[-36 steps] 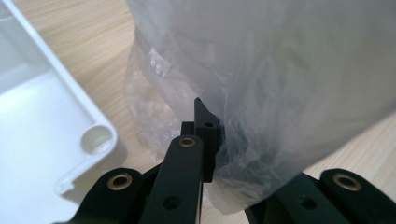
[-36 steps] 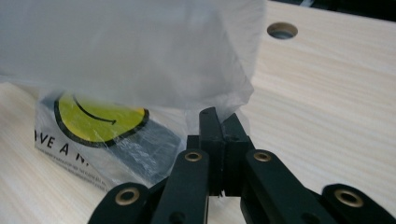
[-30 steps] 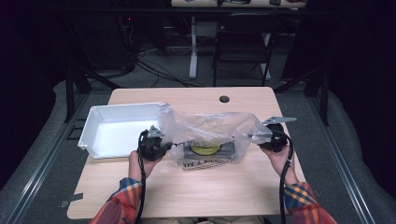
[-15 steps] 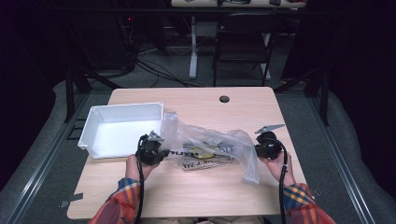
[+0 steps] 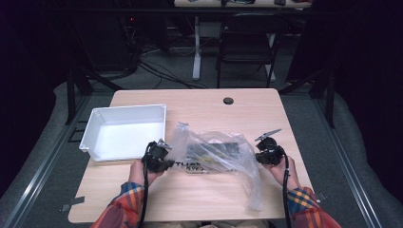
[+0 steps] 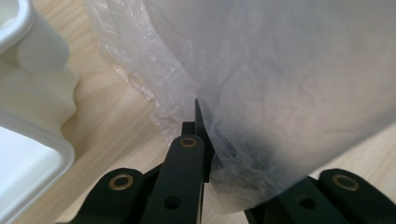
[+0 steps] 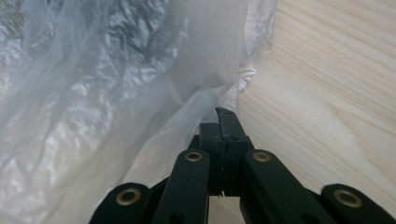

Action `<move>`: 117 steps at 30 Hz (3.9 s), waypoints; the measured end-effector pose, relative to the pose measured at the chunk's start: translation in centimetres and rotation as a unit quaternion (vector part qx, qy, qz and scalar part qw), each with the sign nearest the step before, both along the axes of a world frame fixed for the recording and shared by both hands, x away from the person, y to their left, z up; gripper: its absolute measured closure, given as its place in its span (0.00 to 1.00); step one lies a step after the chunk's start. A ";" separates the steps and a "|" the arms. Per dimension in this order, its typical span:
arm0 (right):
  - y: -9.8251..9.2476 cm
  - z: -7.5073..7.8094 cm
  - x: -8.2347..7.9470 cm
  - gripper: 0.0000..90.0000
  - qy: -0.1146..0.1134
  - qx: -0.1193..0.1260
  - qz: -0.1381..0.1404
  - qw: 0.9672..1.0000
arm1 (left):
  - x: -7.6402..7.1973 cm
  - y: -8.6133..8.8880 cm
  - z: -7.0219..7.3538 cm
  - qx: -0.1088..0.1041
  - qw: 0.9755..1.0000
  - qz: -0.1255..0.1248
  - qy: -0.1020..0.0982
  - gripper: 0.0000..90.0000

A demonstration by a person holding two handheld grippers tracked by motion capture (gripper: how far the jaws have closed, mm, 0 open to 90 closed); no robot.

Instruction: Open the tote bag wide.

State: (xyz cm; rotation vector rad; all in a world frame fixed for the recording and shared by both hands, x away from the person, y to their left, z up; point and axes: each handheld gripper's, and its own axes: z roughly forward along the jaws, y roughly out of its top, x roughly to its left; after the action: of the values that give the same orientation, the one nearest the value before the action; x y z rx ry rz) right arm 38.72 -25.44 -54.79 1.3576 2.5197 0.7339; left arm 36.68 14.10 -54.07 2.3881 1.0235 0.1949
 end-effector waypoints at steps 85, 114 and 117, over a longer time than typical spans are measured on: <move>1.6 0.0 2.2 0.93 -0.064 -0.049 -0.037 0.996 | -0.1 0.1 -1.1 0.042 0.999 0.015 -0.003 0.99; 2.5 6.7 -3.7 0.37 -0.123 0.036 0.114 0.985 | 0.1 1.2 -0.8 0.017 1.000 0.025 0.005 0.84; 3.1 6.0 -3.6 0.38 -0.101 0.022 0.134 0.986 | 0.1 1.1 -0.8 0.017 1.000 0.025 0.005 0.84</move>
State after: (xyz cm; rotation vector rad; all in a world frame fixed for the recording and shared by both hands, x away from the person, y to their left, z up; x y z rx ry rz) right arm 35.11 -22.30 -48.77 0.9102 2.5600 0.9306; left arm 36.82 15.22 -54.85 2.3975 1.0936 0.2187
